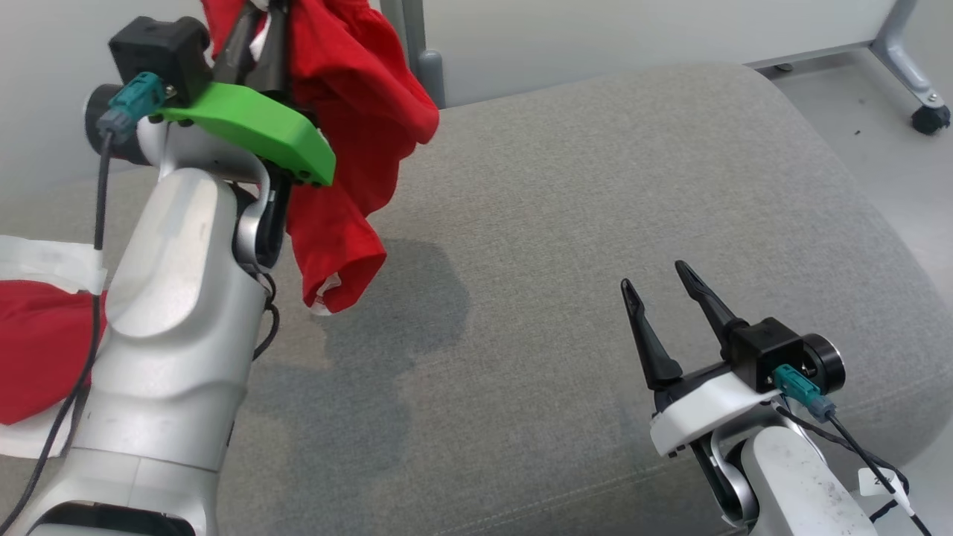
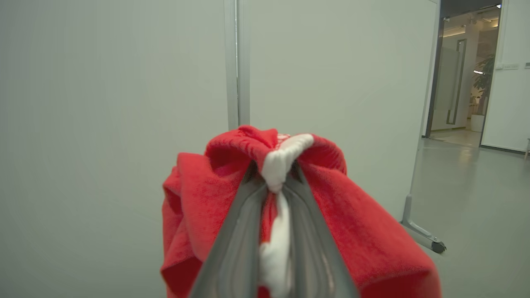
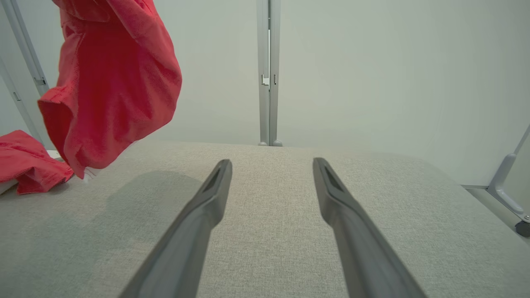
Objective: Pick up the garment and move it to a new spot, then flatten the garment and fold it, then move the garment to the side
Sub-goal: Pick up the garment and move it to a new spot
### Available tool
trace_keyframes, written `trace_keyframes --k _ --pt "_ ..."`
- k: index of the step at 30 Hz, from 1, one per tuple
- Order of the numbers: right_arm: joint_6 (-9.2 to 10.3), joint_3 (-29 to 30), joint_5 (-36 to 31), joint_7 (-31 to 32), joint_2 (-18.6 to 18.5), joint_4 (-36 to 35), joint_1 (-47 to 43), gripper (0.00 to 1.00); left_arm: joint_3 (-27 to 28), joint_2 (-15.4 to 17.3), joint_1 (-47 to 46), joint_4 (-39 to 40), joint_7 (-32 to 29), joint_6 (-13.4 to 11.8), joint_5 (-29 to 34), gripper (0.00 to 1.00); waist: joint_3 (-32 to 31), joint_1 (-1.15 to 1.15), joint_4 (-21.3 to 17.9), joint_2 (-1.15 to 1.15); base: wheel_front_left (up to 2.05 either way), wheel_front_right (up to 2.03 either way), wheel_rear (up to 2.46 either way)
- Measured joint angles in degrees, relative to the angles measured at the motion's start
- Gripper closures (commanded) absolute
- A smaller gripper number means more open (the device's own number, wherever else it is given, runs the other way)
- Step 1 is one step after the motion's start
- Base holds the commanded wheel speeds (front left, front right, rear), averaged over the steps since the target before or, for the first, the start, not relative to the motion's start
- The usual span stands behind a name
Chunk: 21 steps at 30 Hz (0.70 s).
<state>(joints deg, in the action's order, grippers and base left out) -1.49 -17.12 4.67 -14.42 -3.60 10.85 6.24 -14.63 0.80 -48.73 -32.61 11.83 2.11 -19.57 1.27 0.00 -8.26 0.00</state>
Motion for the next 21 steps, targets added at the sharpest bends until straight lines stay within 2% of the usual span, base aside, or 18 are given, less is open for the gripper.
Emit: trace_keyframes --k 4,9,13,21 --pt "0.00 -0.10 0.01 0.00 0.04 -0.26 0.28 0.00 -6.23 0.21 0.36 0.57 -1.21 0.38 -6.23 1.00 0.93 0.00 -2.74 0.00 0.00 0.00 0.00" --pt "0.01 0.31 0.05 0.00 0.04 -1.03 0.51 0.00 -11.05 0.18 4.05 -0.75 -2.29 -0.99 -8.58 1.00 3.05 0.00 -5.67 0.00 0.00 0.00 0.00" --pt "0.07 0.75 0.89 0.00 0.11 -2.26 2.13 0.00 -13.40 0.30 6.66 -5.36 -3.49 -3.70 -7.28 1.00 6.13 0.00 -7.64 0.00 0.00 0.00 0.00" --pt "0.34 1.60 1.01 0.00 0.30 -3.38 4.10 0.00 -15.00 0.54 8.33 -11.74 -4.16 -4.67 -4.30 1.00 11.02 0.00 -9.45 0.00 0.00 0.00 0.00"
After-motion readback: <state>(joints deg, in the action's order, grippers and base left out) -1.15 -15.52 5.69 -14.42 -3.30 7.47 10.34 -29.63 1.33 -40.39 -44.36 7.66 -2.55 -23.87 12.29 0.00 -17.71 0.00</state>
